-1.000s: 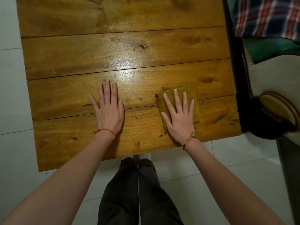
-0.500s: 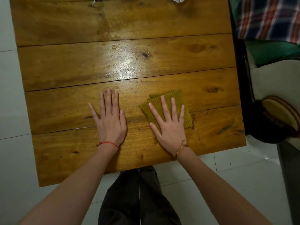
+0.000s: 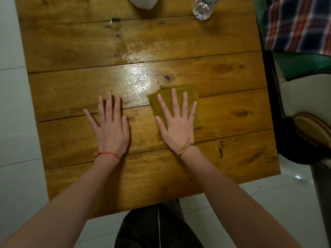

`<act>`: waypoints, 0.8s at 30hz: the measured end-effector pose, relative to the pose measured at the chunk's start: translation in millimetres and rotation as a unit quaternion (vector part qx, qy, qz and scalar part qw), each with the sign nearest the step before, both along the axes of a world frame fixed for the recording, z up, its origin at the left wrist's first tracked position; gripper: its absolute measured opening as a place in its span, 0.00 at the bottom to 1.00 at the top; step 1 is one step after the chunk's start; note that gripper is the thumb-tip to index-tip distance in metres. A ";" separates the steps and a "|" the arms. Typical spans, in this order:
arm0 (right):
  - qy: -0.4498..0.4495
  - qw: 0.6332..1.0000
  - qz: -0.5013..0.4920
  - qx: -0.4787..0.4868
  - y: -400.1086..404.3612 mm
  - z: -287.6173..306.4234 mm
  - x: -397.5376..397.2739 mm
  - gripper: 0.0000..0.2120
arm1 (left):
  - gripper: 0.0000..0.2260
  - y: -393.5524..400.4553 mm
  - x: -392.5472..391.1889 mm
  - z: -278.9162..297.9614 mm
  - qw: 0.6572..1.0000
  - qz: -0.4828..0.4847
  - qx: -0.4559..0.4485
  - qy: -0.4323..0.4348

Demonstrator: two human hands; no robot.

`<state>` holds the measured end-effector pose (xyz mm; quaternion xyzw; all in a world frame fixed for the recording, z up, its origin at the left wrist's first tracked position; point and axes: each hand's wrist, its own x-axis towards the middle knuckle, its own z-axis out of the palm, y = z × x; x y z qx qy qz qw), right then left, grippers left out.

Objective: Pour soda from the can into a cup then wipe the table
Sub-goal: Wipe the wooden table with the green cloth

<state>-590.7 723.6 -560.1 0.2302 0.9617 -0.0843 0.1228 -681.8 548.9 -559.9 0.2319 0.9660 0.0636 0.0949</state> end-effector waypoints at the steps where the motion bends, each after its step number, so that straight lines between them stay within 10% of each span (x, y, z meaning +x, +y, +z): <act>1: 0.001 0.999 0.033 -0.005 -9.3 1.2 3.5 0.29 | 0.26 1.7 -6.0 -0.6 1.000 0.005 0.001 -0.001; 7: -0.012 0.990 0.141 -0.017 17.1 2.9 38.2 0.29 | 0.26 4.2 -17.7 -6.3 0.999 0.032 -0.007 -0.015; 16: 0.027 0.990 -0.138 0.013 55.1 -7.7 -76.3 0.29 | 0.27 5.8 -17.6 -7.1 0.999 0.044 0.003 -0.018; 24: 0.024 0.997 0.080 -0.007 14.6 -0.5 -54.1 0.29 | 0.27 4.9 -19.6 -3.5 0.999 0.042 0.005 -0.030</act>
